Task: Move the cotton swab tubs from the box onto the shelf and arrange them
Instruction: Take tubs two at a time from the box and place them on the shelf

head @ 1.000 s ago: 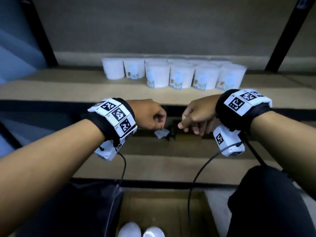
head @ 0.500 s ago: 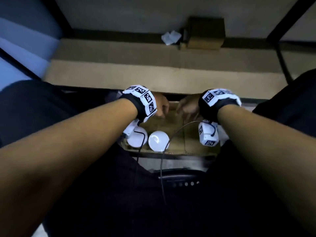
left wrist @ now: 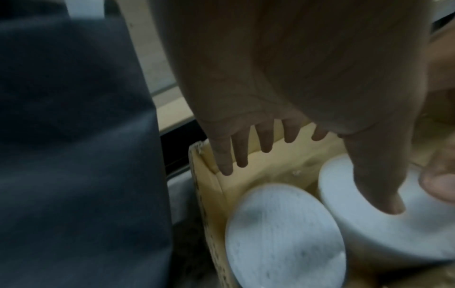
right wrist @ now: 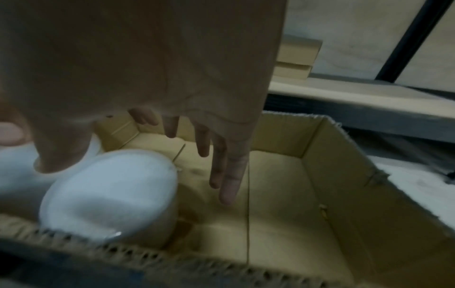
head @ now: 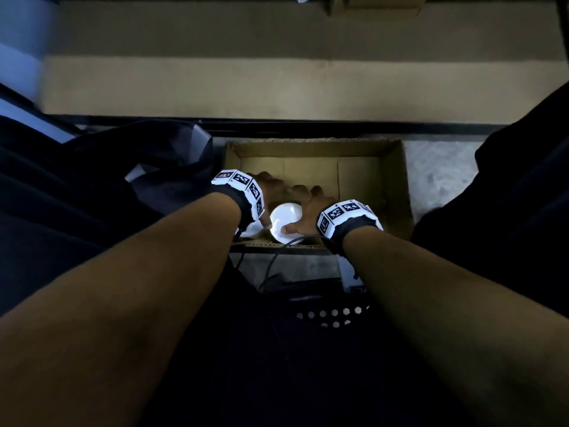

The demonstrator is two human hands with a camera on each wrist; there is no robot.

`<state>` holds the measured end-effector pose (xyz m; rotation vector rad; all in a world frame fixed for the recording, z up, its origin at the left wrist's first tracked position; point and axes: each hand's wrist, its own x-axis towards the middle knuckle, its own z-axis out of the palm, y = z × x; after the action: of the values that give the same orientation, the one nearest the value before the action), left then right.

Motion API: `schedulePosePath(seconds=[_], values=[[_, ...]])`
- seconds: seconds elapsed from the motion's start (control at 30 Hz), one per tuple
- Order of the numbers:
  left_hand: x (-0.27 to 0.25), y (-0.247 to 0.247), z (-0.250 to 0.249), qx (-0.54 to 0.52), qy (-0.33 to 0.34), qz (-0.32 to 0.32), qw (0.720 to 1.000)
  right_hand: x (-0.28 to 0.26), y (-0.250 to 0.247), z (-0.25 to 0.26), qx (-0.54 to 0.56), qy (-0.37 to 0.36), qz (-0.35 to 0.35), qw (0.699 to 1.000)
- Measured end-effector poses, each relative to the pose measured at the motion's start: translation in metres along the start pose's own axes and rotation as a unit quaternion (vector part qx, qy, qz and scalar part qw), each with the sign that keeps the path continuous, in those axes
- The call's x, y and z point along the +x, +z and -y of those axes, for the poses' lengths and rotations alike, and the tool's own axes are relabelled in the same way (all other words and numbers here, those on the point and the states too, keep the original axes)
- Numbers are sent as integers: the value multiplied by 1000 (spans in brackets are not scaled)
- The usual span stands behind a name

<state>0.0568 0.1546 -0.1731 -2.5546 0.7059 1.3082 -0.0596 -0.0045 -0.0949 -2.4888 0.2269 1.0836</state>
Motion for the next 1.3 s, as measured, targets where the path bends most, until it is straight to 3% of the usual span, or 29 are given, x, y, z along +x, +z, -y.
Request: schedulePosePath(seconds=[0.07, 0.2, 0.33, 0.4, 0.5, 0.6, 0.73, 0.87, 1.0, 1.3], values=[[-30, -16, -9, 39, -32, 27, 998, 3, 8, 2, 3, 5, -8, 1000], [-49, -13, -13, 66, -20, 40, 997, 13, 16, 10, 14, 12, -10, 1000], [19, 29, 17, 42, -76, 86, 993, 24, 22, 14, 15, 17, -4, 1000], [19, 33, 16, 20, -70, 92, 993, 32, 28, 14, -1, 15, -14, 1000], [-15, 21, -1, 72, -72, 47, 994, 44, 35, 16, -20, 21, -13, 999], [-44, 1, -18, 36, -63, 0, 997, 53, 39, 16, 5, 41, -17, 999], [-37, -1, -20, -15, -61, 3, 998, 45, 32, 16, 25, 47, -8, 999], [-7, 12, -12, 5, -54, 26, 998, 38, 25, 7, 9, 33, -24, 999], [-59, -11, -30, 66, -21, -6, 998, 28, 18, 6, -28, 14, -29, 999], [-64, -27, -35, 40, -48, -32, 998, 21, -3, 14, -36, 26, -40, 998]])
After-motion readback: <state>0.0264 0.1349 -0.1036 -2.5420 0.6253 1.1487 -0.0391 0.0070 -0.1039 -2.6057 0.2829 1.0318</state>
